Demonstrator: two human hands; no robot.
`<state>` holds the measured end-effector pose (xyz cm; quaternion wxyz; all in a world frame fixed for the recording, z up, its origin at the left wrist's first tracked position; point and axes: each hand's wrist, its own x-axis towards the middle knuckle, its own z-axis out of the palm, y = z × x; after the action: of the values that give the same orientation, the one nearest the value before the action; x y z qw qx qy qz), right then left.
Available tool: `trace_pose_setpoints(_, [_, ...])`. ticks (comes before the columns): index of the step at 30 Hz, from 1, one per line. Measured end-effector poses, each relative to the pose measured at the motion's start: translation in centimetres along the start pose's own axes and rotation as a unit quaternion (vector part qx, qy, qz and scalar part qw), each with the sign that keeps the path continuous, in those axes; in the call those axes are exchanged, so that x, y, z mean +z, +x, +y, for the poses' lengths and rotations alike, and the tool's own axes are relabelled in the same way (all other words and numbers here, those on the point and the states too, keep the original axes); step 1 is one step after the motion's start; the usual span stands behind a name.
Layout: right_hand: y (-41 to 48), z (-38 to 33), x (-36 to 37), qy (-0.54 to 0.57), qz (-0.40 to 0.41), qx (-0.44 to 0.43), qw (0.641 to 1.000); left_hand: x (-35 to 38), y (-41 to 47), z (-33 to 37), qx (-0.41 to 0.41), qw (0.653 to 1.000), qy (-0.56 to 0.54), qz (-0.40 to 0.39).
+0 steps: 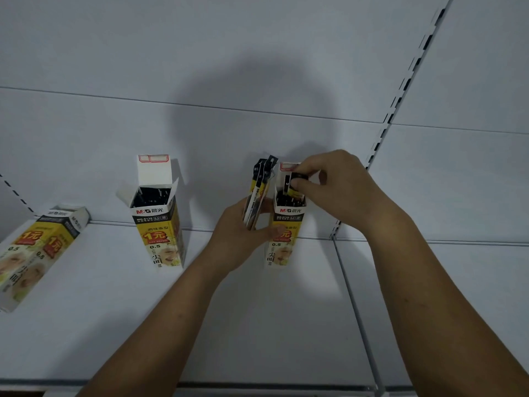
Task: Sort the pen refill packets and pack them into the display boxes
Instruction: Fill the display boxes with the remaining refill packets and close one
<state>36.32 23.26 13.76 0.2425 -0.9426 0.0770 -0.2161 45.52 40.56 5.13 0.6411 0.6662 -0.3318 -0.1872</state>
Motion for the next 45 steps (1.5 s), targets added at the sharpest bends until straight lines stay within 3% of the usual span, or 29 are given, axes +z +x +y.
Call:
trace_pose_setpoints(7, [0.0,0.0,0.9,-0.061,-0.045,0.016,0.997,0.1,0.0,0.0,0.0,1.0,-0.005,0.001])
trace_pose_setpoints(19, [0.1,-0.1,1.2,-0.047,-0.042,0.029,0.998,-0.3,0.0,-0.5,0.003,1.0,0.008,-0.001])
trace_pose_setpoints(23, [0.5,-0.4,1.8,-0.12,-0.094,0.027,0.988,-0.2,-0.1,-0.5,0.005,1.0,0.017,-0.002])
trace_pose_setpoints(30, [1.1,-1.1,0.8,-0.115,-0.154,0.048,0.98,-0.2,0.0,-0.8,0.001,1.0,0.017,-0.001])
trace_pose_setpoints(36, [-0.5,-0.9,0.5,-0.047,-0.062,0.05,0.996,-0.4,0.2,-0.9,-0.003,1.0,0.027,0.005])
trace_pose_setpoints(42, [-1.1,-0.6,1.4,-0.032,-0.043,0.045,0.998,-0.2,-0.1,-0.9,-0.007,0.999,0.032,0.018])
trace_pose_setpoints(45, [-2.0,-0.6,1.2,-0.008,0.021,0.025,0.999,-0.4,-0.4,-1.0,0.007,0.996,0.075,0.046])
